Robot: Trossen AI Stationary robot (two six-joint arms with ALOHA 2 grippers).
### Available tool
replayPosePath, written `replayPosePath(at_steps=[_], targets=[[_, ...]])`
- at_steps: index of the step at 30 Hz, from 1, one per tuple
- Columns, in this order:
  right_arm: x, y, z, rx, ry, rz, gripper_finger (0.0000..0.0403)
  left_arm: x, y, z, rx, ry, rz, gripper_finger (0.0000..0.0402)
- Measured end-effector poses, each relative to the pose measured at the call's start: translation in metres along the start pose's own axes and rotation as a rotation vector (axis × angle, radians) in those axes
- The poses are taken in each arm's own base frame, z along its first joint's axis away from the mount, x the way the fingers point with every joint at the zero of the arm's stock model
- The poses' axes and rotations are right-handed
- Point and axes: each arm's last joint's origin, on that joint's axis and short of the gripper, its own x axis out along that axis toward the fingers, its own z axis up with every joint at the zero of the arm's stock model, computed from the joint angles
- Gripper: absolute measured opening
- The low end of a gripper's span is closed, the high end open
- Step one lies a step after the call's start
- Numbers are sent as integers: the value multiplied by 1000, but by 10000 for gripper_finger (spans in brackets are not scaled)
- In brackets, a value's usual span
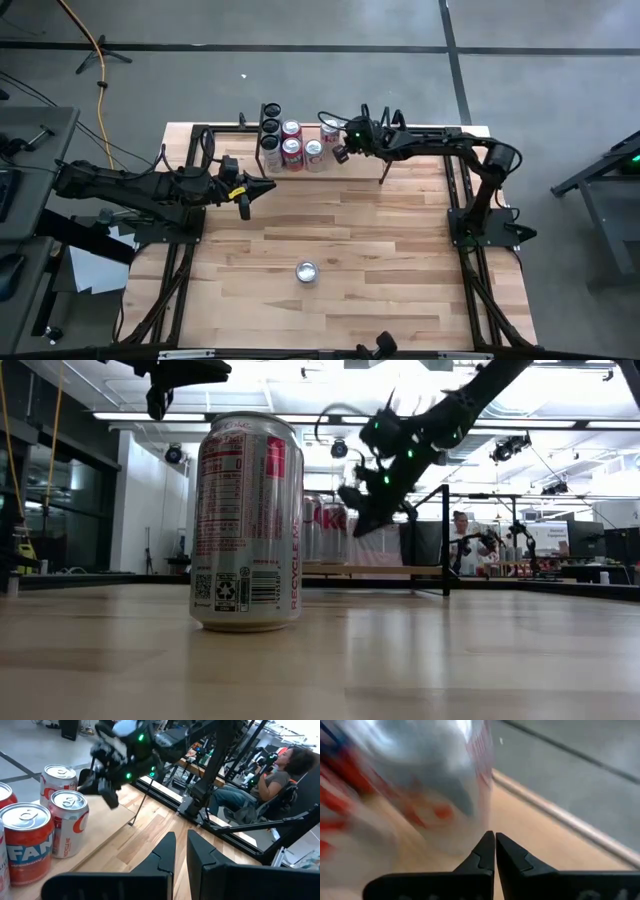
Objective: Place canned beverage on shelf
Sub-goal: Put the right silver soda can aligned with the other silver soda can on the shelf
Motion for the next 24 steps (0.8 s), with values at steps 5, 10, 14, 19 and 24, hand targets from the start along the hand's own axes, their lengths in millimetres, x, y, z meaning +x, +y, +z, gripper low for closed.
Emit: replayPosePath(at_steps=[5,10,14,19,24], targets=[[-1,1,3,11,-30,7,0,0,0,0,1,1,-1,3],[-2,4,11,-28,-48,45,0,0,0,0,1,1,-1,3],[-5,7,24,-48,-89,78,0,0,0,0,2,3,0,3],[-8,10,35,-59,-116,129,0,0,0,0,3,4,0,3],[-10,13,38,-59,-126,186,0,0,0,0,3,4,0,3]])
